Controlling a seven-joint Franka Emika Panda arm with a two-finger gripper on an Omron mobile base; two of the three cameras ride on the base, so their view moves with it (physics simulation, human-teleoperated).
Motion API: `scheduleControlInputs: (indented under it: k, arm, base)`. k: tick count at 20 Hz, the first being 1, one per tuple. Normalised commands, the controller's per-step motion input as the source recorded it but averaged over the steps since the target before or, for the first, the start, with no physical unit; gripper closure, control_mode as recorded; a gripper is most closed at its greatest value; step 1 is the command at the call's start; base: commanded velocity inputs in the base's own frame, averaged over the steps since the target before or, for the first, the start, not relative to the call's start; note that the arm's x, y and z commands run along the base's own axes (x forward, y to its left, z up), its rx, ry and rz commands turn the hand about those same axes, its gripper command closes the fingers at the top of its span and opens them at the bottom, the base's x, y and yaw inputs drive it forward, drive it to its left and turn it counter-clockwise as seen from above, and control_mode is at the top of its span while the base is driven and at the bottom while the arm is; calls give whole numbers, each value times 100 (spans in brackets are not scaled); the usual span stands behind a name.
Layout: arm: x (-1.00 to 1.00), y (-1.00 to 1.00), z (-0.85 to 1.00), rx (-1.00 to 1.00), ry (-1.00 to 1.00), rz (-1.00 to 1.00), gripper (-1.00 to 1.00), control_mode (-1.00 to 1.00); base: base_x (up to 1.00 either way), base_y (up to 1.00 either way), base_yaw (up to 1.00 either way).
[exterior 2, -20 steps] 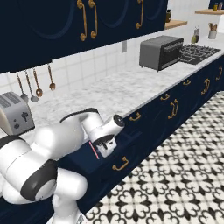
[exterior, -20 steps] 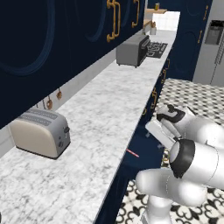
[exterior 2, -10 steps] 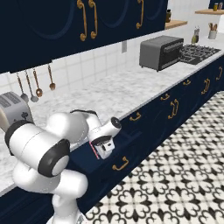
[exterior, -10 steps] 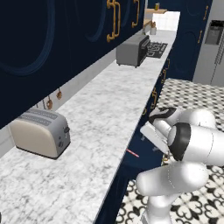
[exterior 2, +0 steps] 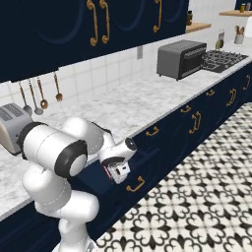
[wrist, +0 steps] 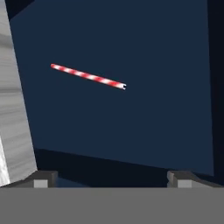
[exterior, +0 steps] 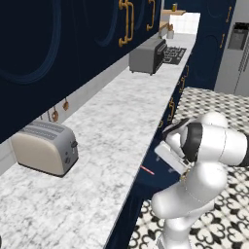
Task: Take a straw from the drawer in front and place it inside the glass cup on the dining counter.
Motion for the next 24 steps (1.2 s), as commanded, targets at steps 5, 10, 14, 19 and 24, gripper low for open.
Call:
scheduleControlInputs:
  k: [5,10,14,19,24]
  arm:
    - [3,-14,-38,-9,0,0,-100,-100]
    - [-16,-63,-20,-12,0,0,-100,-100]
    - [-37,-99,-1,-13,0,0,-100,-100]
    - [-33,-100,0,-13,0,0,-100,-100]
    - [-35,-100,0,-12,0,0,-100,-100]
  base:
    - [0,0,0]
    - [0,0,0]
    - [0,0,0]
    - [0,0,0]
    - [0,0,0]
